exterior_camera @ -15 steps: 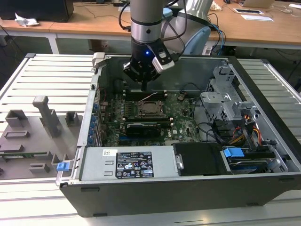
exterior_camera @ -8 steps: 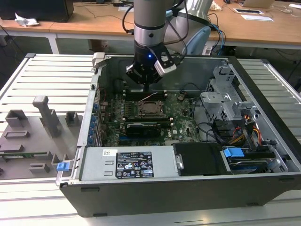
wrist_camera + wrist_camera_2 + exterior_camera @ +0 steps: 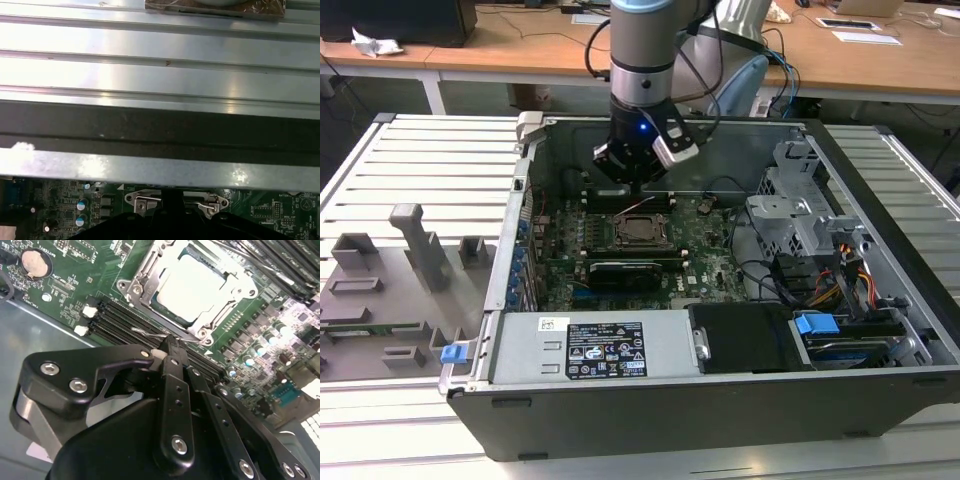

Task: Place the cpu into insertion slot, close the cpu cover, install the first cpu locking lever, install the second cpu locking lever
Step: 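Install the first cpu locking lever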

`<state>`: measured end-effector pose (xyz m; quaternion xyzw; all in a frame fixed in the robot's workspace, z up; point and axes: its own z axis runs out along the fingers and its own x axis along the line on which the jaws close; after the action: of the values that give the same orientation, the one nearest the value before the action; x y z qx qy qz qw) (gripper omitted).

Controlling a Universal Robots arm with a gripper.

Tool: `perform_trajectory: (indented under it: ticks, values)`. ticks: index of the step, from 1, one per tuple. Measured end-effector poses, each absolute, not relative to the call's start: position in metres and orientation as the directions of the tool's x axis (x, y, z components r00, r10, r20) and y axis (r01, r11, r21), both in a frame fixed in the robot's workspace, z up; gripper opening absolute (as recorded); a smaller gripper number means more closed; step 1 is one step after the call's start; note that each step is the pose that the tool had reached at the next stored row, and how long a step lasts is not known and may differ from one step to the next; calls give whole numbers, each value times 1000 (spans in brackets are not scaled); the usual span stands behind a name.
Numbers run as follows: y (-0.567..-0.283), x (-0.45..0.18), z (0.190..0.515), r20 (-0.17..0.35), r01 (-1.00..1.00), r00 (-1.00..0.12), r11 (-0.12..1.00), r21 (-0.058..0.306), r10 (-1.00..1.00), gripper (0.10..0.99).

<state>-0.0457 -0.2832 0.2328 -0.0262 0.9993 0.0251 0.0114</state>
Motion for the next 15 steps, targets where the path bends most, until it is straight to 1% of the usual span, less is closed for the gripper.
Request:
perform_trajectory:
  ticks: [15]
  values:
    - [-280, -37, 229, -24, -53, -998, 997, 50, -52, 106]
